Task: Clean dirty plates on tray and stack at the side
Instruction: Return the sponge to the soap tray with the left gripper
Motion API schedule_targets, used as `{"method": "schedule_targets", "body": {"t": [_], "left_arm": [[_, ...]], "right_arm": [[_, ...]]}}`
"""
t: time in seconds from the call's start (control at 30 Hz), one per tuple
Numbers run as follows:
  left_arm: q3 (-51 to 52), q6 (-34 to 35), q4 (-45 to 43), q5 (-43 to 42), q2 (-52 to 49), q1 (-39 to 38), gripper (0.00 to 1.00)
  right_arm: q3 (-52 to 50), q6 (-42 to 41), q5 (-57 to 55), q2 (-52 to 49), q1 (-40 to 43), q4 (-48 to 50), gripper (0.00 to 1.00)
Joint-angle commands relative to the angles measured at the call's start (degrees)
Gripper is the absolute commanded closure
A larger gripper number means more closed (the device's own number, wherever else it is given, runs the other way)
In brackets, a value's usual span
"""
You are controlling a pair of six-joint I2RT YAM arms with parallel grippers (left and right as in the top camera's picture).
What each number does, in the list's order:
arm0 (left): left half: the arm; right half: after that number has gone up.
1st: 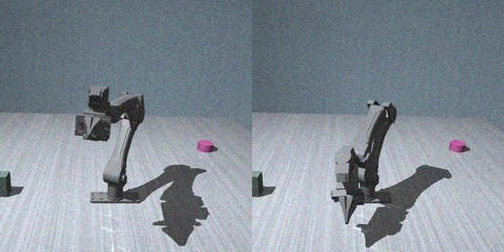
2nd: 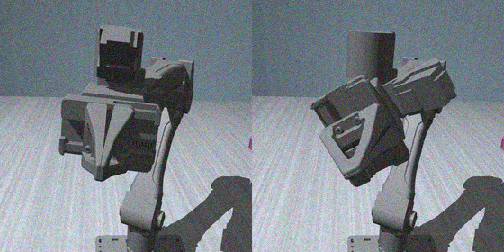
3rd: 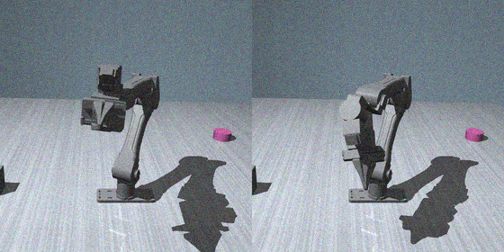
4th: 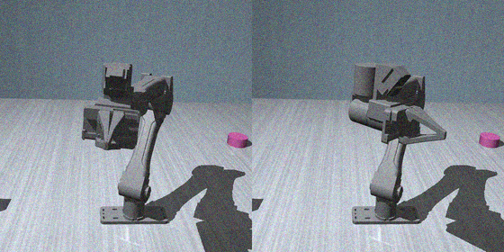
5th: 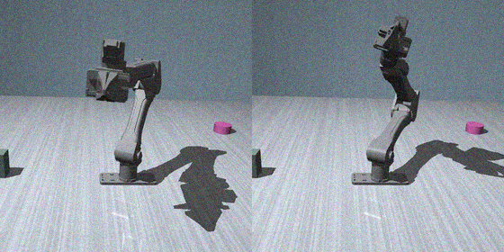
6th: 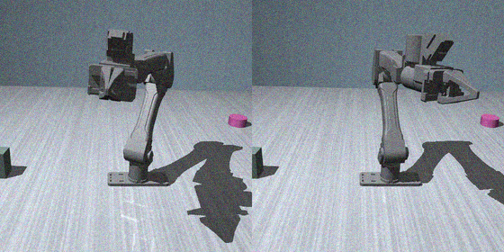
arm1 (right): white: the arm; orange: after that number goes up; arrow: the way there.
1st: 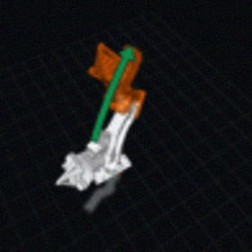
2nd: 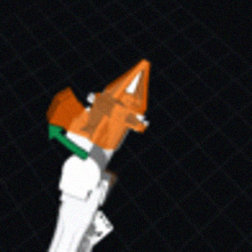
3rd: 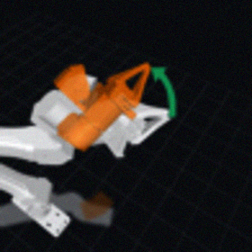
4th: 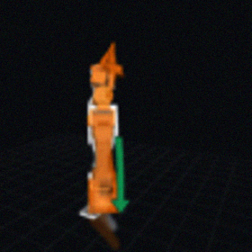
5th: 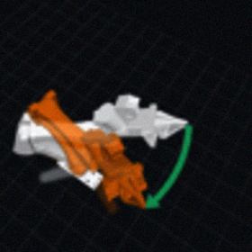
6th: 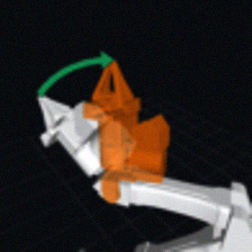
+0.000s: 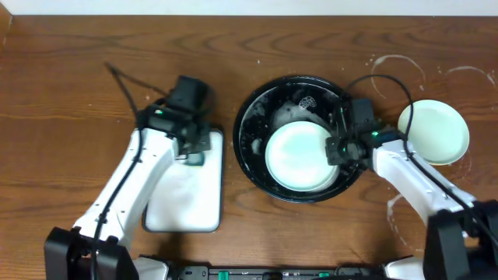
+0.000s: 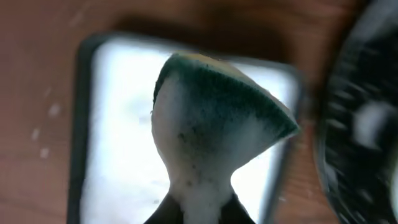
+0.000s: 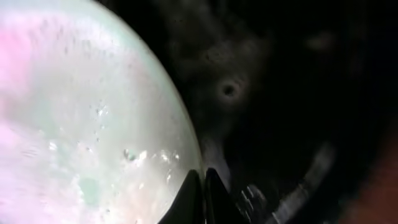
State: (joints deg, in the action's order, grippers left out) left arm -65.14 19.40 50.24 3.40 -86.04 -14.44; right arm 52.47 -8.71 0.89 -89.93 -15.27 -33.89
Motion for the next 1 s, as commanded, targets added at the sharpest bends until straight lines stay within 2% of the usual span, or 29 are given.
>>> {"method": "schedule_targets", "body": {"t": [0.0,0.13,0.27,0.3,0.5,0.7,0.77,0.83,0.9,0.97], "left_arm": [[4.11,5.33,-1.42,-2.16,0.35,3.89,0.92],[7.39,5.35,-3.04,-2.93,0.33,5.05,0.87],[9.16,5.35,-4.07,-2.93,0.33,5.05,0.83],[9.35,5.35,-4.26,-2.93,0.33,5.05,0.79],[9.44,5.35,-4.31,-2.93,0.33,5.05,0.69],[9.44,5.35,-4.28,-2.93,0.33,5.05,0.53],[9.44,5.35,-4.28,-2.93,0.33,5.05,0.51],[9.44,5.35,-4.26,-2.93,0.33,5.05,0.45],[9.44,5.35,-4.28,-2.93,0.33,5.05,0.22],[9.44,5.35,-4.28,-2.93,0.33,5.05,0.21]], "right_arm": [[5.42,-0.68,-9.29,4.76,-1.55,-3.74,0.99],[7.82,-0.57,-17.03,7.74,-3.76,-5.84,0.99],[9.01,3.06,-25.51,10.32,-7.52,-5.79,0.99],[9.16,3.82,-28.0,10.67,-8.63,-5.77,0.99],[9.68,8.96,-45.97,10.97,-17.4,-5.16,0.99],[9.68,15.56,-55.95,10.97,-25.07,-2.27,0.99],[9.68,16.65,-58.82,10.97,-27.54,-0.76,0.99],[9.68,18.12,-61.7,10.97,-29.16,0.83,0.99],[9.68,19.65,-64.37,10.97,-30.36,1.95,0.99],[9.68,21.59,-67.17,10.97,-31.58,2.78,0.99]]}}
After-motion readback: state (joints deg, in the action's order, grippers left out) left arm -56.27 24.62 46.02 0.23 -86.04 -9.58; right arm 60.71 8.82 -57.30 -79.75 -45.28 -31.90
